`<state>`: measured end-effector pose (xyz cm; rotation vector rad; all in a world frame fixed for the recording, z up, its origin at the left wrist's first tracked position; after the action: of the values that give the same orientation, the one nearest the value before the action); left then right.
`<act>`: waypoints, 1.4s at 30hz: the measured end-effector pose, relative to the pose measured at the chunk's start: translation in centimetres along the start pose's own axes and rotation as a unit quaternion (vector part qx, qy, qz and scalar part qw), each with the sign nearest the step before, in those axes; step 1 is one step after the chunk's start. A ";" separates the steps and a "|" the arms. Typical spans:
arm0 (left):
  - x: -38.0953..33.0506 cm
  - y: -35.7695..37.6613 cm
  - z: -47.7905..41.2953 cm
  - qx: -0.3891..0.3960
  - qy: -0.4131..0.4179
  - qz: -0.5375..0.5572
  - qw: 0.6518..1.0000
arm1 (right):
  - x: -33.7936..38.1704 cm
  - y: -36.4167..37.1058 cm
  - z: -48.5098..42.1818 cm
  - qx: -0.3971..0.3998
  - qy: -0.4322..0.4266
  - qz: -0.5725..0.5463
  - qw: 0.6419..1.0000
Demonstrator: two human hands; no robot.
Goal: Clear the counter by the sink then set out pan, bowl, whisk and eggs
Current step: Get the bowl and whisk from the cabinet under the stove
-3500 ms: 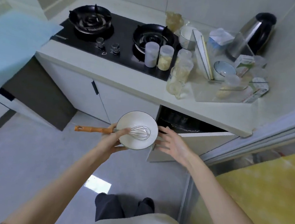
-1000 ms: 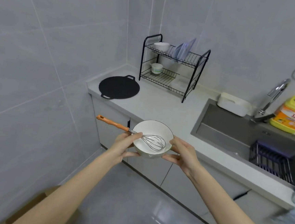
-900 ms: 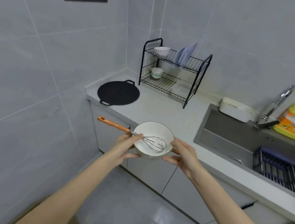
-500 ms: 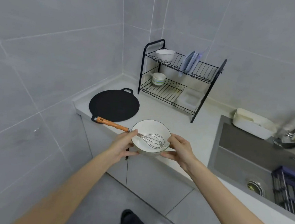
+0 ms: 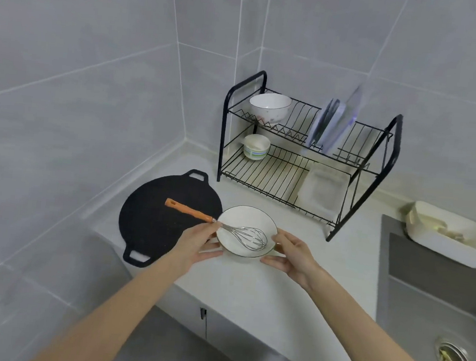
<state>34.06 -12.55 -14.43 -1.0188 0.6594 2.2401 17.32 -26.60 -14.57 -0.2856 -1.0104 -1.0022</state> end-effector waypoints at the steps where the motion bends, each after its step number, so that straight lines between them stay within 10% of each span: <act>1: -0.5 0.0 -1.2 0.003 -0.005 -0.006 1.000 | 0.1 0.1 -0.9 -0.002 0.007 -0.009 1.000; 42: -4.5 3.1 -16.8 0.156 -0.121 -0.093 0.976 | 0.1 -0.7 -12.2 -0.219 0.049 -0.081 0.971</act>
<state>42.78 -26.88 -20.10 -0.6149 0.7463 1.9767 23.75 -34.62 -21.25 -0.5170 -0.7221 -1.3747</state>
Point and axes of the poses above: each hand's wrist, its own z-axis away from the middle knuckle, its own y-axis out of the palm, x = y × z, the point moved 6 cm from there along -z, towards the middle knuckle, and after that the axes turned 1 degree about -z, right-handed, at the moved point
